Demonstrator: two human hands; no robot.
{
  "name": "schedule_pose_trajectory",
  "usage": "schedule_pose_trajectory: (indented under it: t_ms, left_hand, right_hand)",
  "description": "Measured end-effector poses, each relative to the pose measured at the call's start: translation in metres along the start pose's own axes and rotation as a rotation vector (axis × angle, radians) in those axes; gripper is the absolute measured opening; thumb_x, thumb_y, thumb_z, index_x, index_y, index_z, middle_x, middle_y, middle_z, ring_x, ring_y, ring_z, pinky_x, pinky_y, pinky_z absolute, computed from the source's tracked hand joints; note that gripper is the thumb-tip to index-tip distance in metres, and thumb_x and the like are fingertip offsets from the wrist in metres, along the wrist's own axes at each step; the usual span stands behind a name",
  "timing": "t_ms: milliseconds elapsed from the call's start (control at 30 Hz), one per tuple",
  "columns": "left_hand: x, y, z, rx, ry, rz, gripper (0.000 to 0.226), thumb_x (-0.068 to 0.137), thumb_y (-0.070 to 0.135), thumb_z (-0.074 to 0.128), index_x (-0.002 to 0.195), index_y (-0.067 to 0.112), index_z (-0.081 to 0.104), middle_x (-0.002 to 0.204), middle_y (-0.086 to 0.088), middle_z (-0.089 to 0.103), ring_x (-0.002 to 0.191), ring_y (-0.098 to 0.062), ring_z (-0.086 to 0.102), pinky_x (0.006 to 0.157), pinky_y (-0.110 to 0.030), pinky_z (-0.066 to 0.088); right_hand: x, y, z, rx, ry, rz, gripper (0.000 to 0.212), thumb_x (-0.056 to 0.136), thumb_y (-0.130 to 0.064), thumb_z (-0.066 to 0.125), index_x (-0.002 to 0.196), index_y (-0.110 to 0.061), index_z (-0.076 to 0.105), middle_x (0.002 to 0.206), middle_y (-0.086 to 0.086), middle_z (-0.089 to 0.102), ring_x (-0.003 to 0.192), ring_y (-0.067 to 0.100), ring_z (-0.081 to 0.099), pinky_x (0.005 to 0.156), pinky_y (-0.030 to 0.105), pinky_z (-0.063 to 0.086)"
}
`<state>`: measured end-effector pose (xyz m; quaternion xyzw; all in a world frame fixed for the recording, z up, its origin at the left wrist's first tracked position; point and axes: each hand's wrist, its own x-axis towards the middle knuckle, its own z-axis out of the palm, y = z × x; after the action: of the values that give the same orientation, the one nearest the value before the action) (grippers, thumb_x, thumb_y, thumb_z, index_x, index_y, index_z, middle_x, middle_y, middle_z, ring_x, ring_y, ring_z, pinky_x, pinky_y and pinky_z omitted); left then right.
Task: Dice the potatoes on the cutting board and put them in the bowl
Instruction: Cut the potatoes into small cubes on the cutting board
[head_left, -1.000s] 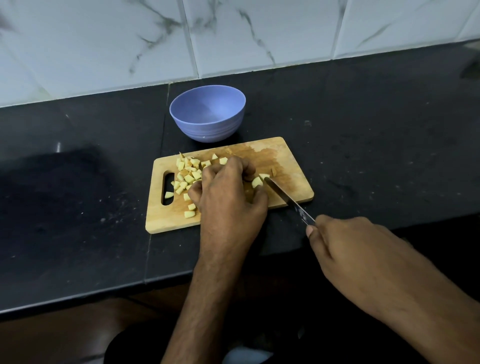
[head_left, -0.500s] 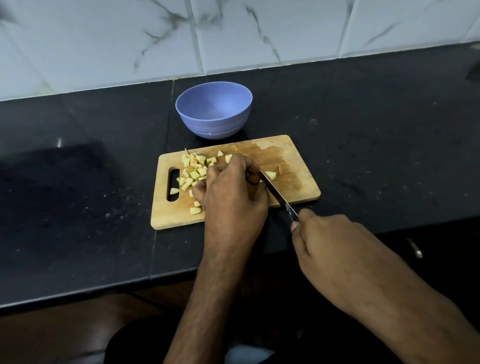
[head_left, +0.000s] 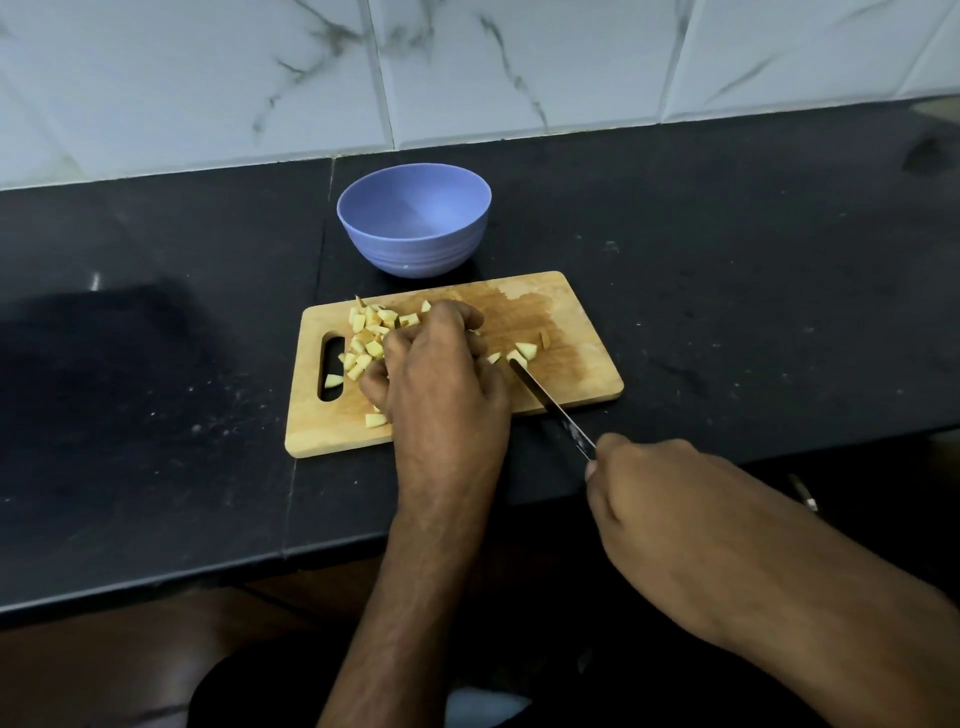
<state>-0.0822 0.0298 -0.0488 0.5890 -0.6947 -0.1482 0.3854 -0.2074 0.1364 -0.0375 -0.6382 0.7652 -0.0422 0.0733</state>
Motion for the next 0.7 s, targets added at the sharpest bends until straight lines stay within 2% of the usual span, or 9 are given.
schedule_pose_trajectory:
  t_ms: [100, 233, 400, 567, 700]
  left_hand:
    - [-0.001, -0.001, -0.001, 0.001, 0.016, -0.009, 0.032, 0.088, 0.013, 0.062, 0.115, 0.029, 0.058, 0.107, 0.017, 0.062, 0.119, -0.009, 0.041, 0.097, -0.032, 0.013]
    - [-0.002, 0.001, -0.002, 0.004, -0.058, 0.063, 0.026, 0.089, 0.022, 0.063, 0.114, 0.029, 0.061, 0.116, 0.017, 0.062, 0.126, -0.011, 0.04, 0.102, -0.038, 0.018]
    - [-0.002, 0.003, -0.001, 0.111, -0.143, 0.133, 0.038, 0.086, 0.03, 0.064, 0.123, 0.03, 0.054, 0.122, 0.019, 0.06, 0.132, -0.013, 0.036, 0.103, -0.04, 0.02]
    - [0.0, 0.006, 0.001, 0.156, -0.192, 0.166, 0.047, 0.09, 0.048, 0.064, 0.133, 0.035, 0.049, 0.128, 0.018, 0.056, 0.134, -0.014, 0.033, 0.102, -0.038, 0.018]
    - [0.004, 0.009, 0.008, 0.247, -0.214, 0.191, 0.038, 0.095, 0.051, 0.057, 0.131, 0.038, 0.057, 0.131, 0.01, 0.052, 0.133, -0.018, 0.035, 0.109, -0.048, 0.024]
  right_hand:
    - [-0.015, -0.003, -0.026, 0.096, -0.049, 0.004, 0.03, 0.103, -0.041, 0.026, 0.078, -0.028, 0.035, 0.069, -0.005, 0.053, 0.059, 0.009, 0.053, 0.059, 0.028, 0.048]
    - [-0.017, -0.004, -0.038, 0.077, -0.059, 0.035, 0.035, 0.102, -0.049, 0.022, 0.078, -0.028, 0.036, 0.07, -0.007, 0.052, 0.061, 0.006, 0.053, 0.052, 0.02, 0.038]
    - [-0.01, -0.002, -0.036, 0.092, -0.057, 0.05, 0.035, 0.103, -0.048, 0.023, 0.074, -0.03, 0.031, 0.066, -0.007, 0.05, 0.055, 0.005, 0.049, 0.05, 0.021, 0.033]
    - [-0.001, 0.005, -0.037, 0.123, -0.063, 0.07, 0.034, 0.103, -0.046, 0.025, 0.074, -0.03, 0.032, 0.066, -0.004, 0.054, 0.048, 0.004, 0.05, 0.051, 0.02, 0.039]
    - [0.004, 0.009, -0.033, 0.134, -0.061, 0.087, 0.032, 0.103, -0.046, 0.026, 0.077, -0.03, 0.035, 0.068, -0.004, 0.055, 0.047, 0.003, 0.051, 0.052, 0.022, 0.046]
